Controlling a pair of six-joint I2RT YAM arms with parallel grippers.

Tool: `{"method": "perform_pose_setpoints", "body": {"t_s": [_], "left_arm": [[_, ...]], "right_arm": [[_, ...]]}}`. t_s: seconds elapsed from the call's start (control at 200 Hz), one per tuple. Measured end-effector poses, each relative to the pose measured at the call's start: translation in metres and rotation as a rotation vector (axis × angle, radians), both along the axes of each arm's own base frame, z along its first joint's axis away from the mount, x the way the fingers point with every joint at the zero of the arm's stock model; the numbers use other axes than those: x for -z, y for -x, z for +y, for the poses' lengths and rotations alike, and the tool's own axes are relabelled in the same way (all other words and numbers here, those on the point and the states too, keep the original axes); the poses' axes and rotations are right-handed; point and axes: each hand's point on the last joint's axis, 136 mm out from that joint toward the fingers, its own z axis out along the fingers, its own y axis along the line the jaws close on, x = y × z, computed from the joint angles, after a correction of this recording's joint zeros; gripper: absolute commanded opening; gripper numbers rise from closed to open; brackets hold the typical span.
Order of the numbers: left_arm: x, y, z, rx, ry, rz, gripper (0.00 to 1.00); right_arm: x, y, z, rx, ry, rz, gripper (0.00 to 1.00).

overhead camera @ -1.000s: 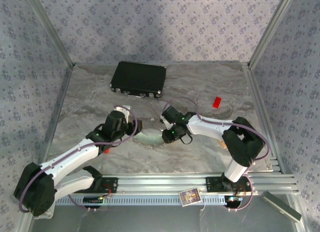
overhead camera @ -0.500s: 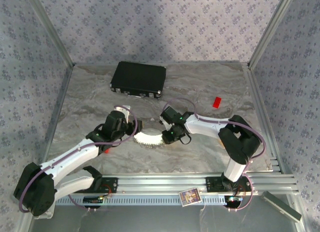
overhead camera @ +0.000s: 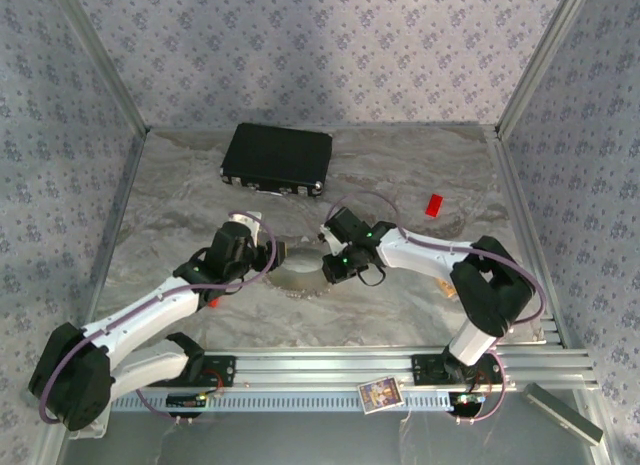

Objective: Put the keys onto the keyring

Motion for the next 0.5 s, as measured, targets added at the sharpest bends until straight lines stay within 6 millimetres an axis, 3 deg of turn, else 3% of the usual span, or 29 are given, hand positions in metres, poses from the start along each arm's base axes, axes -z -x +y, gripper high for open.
{"method": "perform_pose_setpoints", "body": {"t_s": [0.2,0.5], "left_arm": [[0.0023,-0.0006,-0.0004,0.000,-0.004,0.005,0.69],[0.0029,-0.0006,-0.0004,0.000,-0.005,0.006,0.69]], "right_arm": [[-0.0048,-0.0027,-0.0049,0.032,-0.016,-0.006,0.10],[0.0034,0.0030,-0.0033,0.024,-0.001,0.006,0.09]]}}
